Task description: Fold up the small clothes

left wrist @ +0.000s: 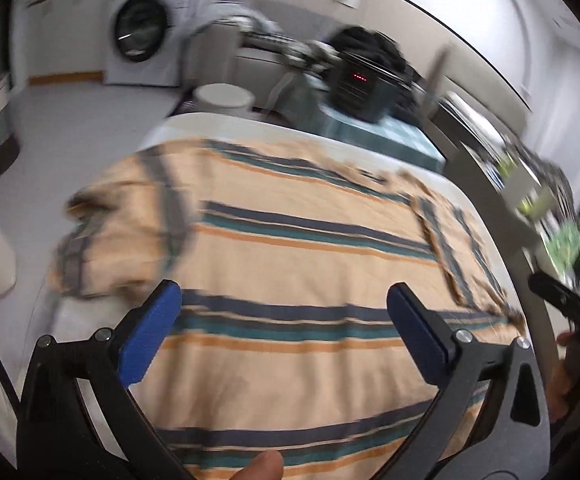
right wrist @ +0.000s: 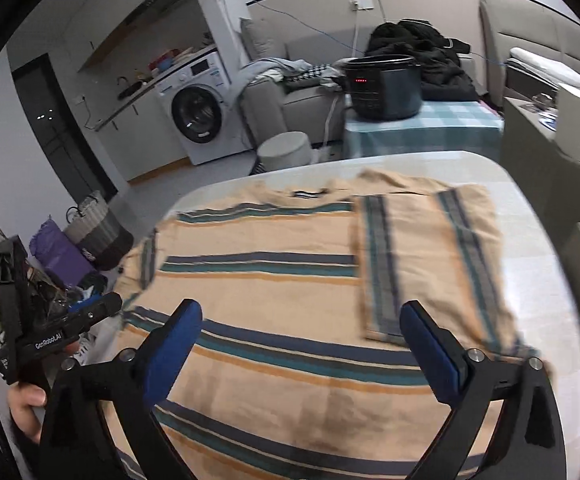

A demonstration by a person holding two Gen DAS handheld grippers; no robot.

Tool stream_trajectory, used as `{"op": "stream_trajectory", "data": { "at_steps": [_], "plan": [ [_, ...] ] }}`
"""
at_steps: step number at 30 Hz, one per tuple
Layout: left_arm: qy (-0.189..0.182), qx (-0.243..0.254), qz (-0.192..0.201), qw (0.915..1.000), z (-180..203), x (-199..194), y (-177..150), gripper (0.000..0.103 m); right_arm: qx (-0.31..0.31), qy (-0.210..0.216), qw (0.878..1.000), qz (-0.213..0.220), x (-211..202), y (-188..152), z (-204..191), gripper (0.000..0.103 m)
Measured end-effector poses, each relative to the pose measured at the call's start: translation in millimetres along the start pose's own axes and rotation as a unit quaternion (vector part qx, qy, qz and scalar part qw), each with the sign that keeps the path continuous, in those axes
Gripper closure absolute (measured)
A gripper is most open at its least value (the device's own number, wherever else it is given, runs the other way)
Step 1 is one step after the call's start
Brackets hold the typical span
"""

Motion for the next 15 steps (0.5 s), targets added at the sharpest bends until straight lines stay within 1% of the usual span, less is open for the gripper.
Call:
{"op": "stream_trajectory", "data": {
  "at_steps": [1, 3, 4, 5, 8, 9, 10, 11, 12, 13, 15],
  "plan": [
    [0.009, -0.027, 0.002, 0.9996, -25, -4, 1, 0.001, -0.002, 0.008, 1.000, -0.003, 8, 1, -12, 0.002],
    [0.032, -0.062, -0.001, 0.9975, -62, -4, 1, 0.001, 0.000, 0.023, 1.000, -0.010, 21, 1, -26, 0.002],
    [0.051, -0.088, -0.003, 0.9948, -89, -5, 0, 0.001, 0.000, 0.028, 1.000, -0.011, 26, 3, -30, 0.002],
    [0.059, -0.104, -0.003, 0.9929, -105, -5, -1, 0.001, -0.002, 0.036, 0.999, -0.014, 31, 3, -35, 0.002],
    [0.071, -0.166, -0.015, 0.9835, -161, 0, -5, 0.001, -0.011, 0.049, 0.999, -0.021, 47, 4, -45, 0.002],
    [0.075, -0.180, -0.021, 0.9805, -178, 3, -7, 0.003, -0.012, 0.052, 0.998, -0.024, 52, 4, -46, 0.002],
    [0.076, -0.191, -0.023, 0.9783, -190, 4, -8, 0.007, -0.012, 0.055, 0.998, -0.026, 56, 4, -48, 0.002],
    [0.072, -0.206, -0.025, 0.9755, -201, 6, -10, 0.009, -0.012, 0.058, 0.998, -0.030, 60, 4, -48, 0.002],
    [0.060, -0.220, -0.027, 0.9732, -211, 9, -12, 0.013, -0.013, 0.061, 0.997, -0.034, 63, 2, -46, 0.002],
    [0.036, -0.233, -0.031, 0.9713, -221, 12, -12, 0.014, -0.014, 0.064, 0.997, -0.039, 67, 1, -46, 0.002],
    [0.000, -0.241, -0.040, 0.9696, -226, 24, -10, 0.014, -0.015, 0.068, 0.996, -0.047, 75, 0, -46, 0.002]
  ]
}}
Point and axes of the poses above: each gripper's, at about its wrist camera, not at the fingertips, and x roughly the way its jaws point, z to its right, y to its top, the point moved 2 cm from there along x, roughly the way its jaws point, and after that the axes turned 2 degrees about y, right-handed, at the moved point
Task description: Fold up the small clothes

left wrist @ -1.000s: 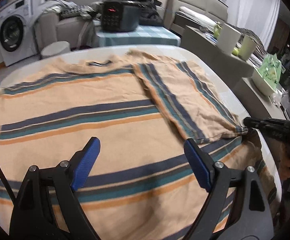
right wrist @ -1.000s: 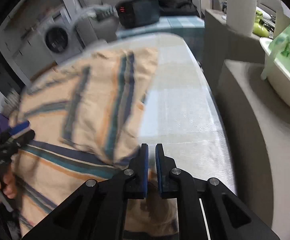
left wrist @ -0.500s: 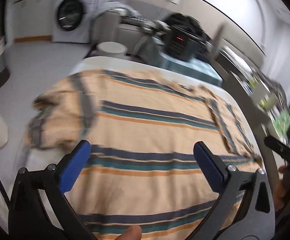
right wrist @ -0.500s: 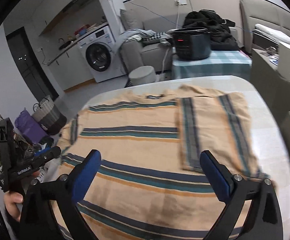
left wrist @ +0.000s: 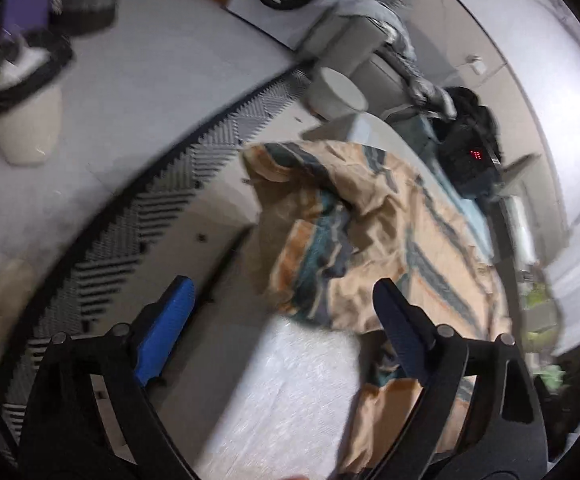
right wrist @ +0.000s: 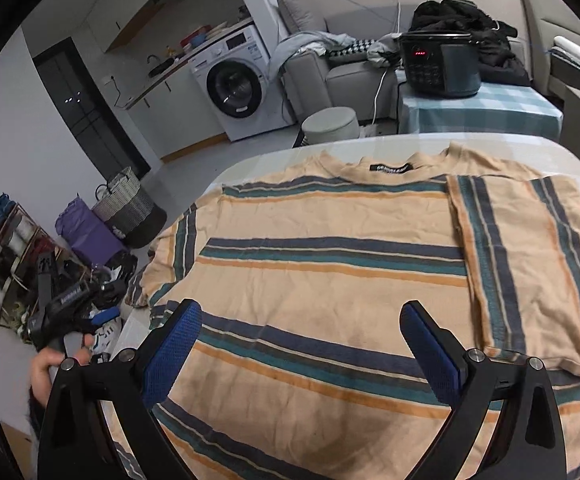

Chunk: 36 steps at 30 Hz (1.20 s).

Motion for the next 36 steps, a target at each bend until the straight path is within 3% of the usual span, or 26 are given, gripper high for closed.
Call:
{"op": "stream_trajectory", "data": {
  "at_steps": [2, 5, 7, 10, 14, 17, 19, 22, 24, 26, 28, 31, 32, 35, 36],
  "plan": [
    [-0.038, -0.027, -0.028, 0.9985, -7, 17, 6, 0.020, 0.002, 0.001, 1.000, -0.005, 6, -1, 1, 0.002],
    [-0.073, -0.060, -0.050, 0.9942, -10, 39, 10, 0.043, 0.000, 0.000, 1.000, -0.012, 11, -3, 2, 0.002],
    [-0.067, -0.065, -0.037, 0.9949, -13, 41, 8, 0.079, -0.003, -0.006, 1.000, -0.013, 11, -4, 2, 0.002],
    [-0.062, -0.073, -0.007, 0.9953, -14, 35, 7, 0.094, 0.002, -0.008, 1.000, -0.012, 10, -4, 7, 0.002],
    [-0.068, -0.037, 0.043, 0.9960, 10, 8, 11, 0.096, 0.005, -0.004, 1.000, -0.014, 13, -5, 10, 0.002],
    [-0.060, 0.025, 0.086, 0.9942, 51, -19, 17, 0.096, 0.008, 0.001, 1.000, -0.013, 12, -9, 13, 0.002],
    [-0.059, 0.072, 0.107, 0.9899, 88, -33, 18, 0.096, 0.012, 0.001, 1.000, -0.011, 10, -11, 17, 0.002],
    [-0.066, 0.173, 0.121, 0.9753, 167, -44, 2, 0.096, 0.019, -0.003, 1.000, -0.004, 4, -13, 26, 0.002],
    [-0.080, 0.227, 0.097, 0.9657, 212, -38, -20, 0.096, 0.030, -0.006, 1.000, 0.001, -1, -14, 34, 0.002],
    [-0.090, 0.293, 0.040, 0.9510, 255, -11, -58, 0.094, 0.042, -0.012, 0.999, 0.005, -5, -14, 43, 0.002],
    [-0.076, 0.338, -0.033, 0.9374, 277, 28, -95, 0.085, 0.048, -0.017, 0.999, 0.003, -6, -15, 49, 0.002],
    [-0.099, 0.316, -0.111, 0.9372, 265, 60, -123, 0.085, 0.053, -0.027, 0.998, -0.003, -5, -16, 56, 0.002],
    [-0.101, 0.305, -0.117, 0.9396, 256, 60, -126, 0.085, 0.053, -0.029, 0.998, -0.006, -4, -16, 58, 0.002],
    [-0.107, 0.291, -0.091, 0.9464, 228, 40, -120, 0.079, 0.049, -0.029, 0.998, -0.011, 1, -15, 57, 0.002],
    [-0.105, 0.283, -0.080, 0.9499, 216, 35, -116, 0.070, 0.049, -0.027, 0.998, -0.013, 4, -13, 56, 0.002]
  ]
}}
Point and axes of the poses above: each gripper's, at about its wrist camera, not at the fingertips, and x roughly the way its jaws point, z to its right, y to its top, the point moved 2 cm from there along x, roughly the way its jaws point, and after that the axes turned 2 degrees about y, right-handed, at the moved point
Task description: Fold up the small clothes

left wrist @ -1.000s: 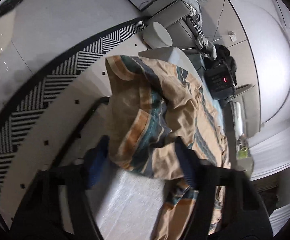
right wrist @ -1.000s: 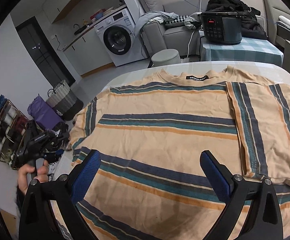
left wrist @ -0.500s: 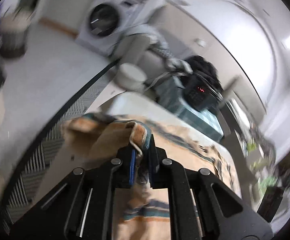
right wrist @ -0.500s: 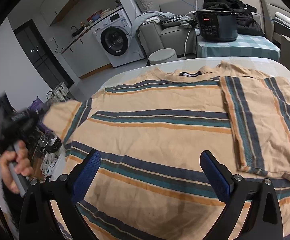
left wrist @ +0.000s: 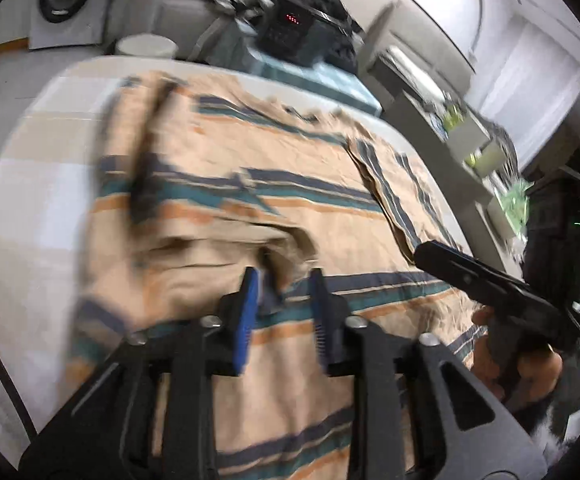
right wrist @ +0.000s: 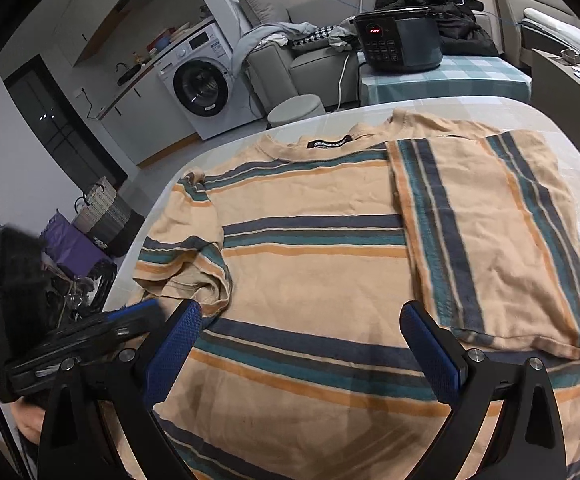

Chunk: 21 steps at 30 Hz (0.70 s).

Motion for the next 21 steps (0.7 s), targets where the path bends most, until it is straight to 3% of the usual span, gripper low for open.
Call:
{"op": "stream_trajectory", "data": {
  "at_steps": [1, 3, 7, 12, 15, 16, 17, 19, 20, 21],
  "plan": [
    [0.013, -0.012, 0.017, 0.9997, -12, -10, -2, 0.064, -0.001, 0.002, 1.000, -0.001, 4, 2, -2, 0.002],
    [0.039, -0.032, 0.034, 0.9982, -33, -20, 0, 0.063, -0.005, 0.007, 1.000, -0.005, 15, 8, -10, 0.002],
    [0.116, -0.068, 0.025, 0.9906, -75, -13, 1, 0.063, -0.028, 0.021, 0.999, -0.033, 47, 22, -39, 0.003],
    [0.123, -0.076, 0.018, 0.9894, -96, -17, -12, 0.063, -0.060, 0.073, 0.994, -0.062, 75, 30, -86, 0.007],
    [0.135, -0.068, 0.016, 0.9884, -98, -18, -13, 0.063, -0.095, 0.077, 0.990, -0.070, 90, 33, -119, 0.010],
    [0.141, -0.072, 0.018, 0.9872, -102, -21, -14, 0.067, -0.105, 0.077, 0.989, -0.072, 94, 32, -126, 0.011],
    [0.145, -0.074, 0.019, 0.9865, -103, -21, -13, 0.071, -0.115, 0.075, 0.988, -0.074, 99, 32, -133, 0.016],
    [0.145, -0.079, 0.019, 0.9861, -106, -20, -16, 0.084, -0.124, 0.060, 0.986, -0.090, 115, 30, -140, 0.035],
    [0.143, -0.084, 0.020, 0.9860, -109, -22, -16, 0.086, -0.126, 0.055, 0.986, -0.099, 122, 29, -141, 0.048],
    [0.138, -0.089, 0.021, 0.9863, -112, -24, -17, 0.088, -0.128, 0.051, 0.985, -0.108, 129, 27, -140, 0.068]
  ]
}}
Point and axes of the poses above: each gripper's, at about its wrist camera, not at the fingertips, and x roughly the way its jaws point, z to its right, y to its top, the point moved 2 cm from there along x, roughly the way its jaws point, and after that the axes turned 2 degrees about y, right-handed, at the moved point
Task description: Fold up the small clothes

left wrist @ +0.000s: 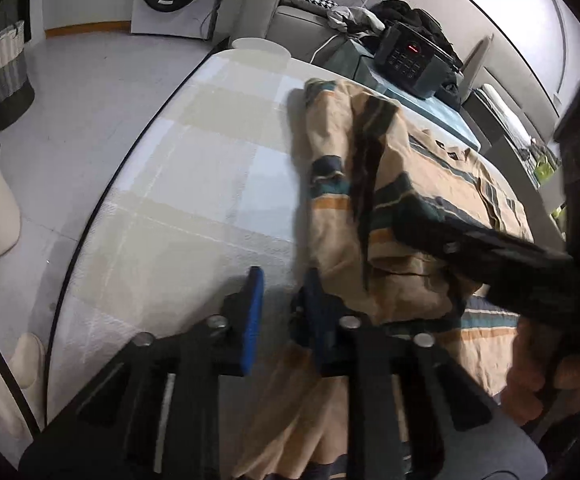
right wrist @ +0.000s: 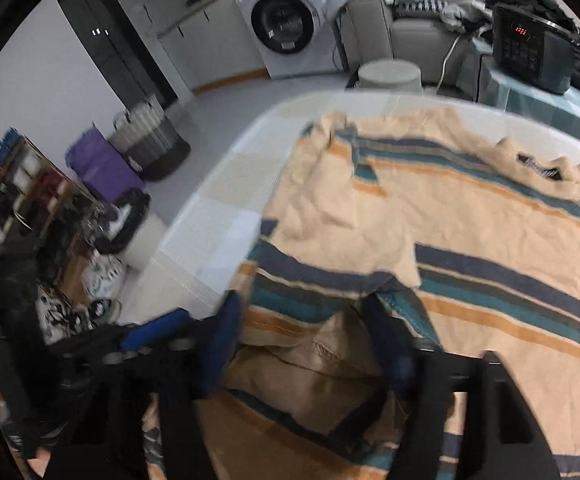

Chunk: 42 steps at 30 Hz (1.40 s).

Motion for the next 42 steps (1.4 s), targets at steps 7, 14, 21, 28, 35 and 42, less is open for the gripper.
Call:
{"op": "stream_trajectory", "data": {
  "at_steps": [7, 14, 21, 28, 35, 42],
  "plan": [
    [-0.029, -0.008, 0.002, 0.9995, -7, -10, 0, 0.089, 0.040, -0.036, 0.997, 0.049, -28, 25, 49, 0.100],
    [-0.034, -0.010, -0.004, 0.9994, -2, -10, 3, 0.088, 0.148, -0.110, 0.982, 0.033, -23, 59, 141, 0.090],
    [-0.058, 0.000, -0.013, 0.9982, 16, -7, 7, 0.080, 0.125, -0.019, 0.992, 0.029, -38, 31, 121, 0.051],
    [-0.071, 0.035, -0.020, 0.9967, 36, -5, 1, 0.079, 0.129, 0.034, 0.991, -0.007, -34, -2, 98, 0.051],
    [-0.043, 0.057, -0.027, 0.9971, 42, -4, -3, 0.079, 0.100, 0.053, 0.993, -0.015, -30, -40, 66, 0.096],
    [-0.032, 0.068, -0.016, 0.9970, 35, 1, -5, 0.098, 0.100, 0.061, 0.993, 0.010, -51, -47, 61, 0.099]
  ]
}}
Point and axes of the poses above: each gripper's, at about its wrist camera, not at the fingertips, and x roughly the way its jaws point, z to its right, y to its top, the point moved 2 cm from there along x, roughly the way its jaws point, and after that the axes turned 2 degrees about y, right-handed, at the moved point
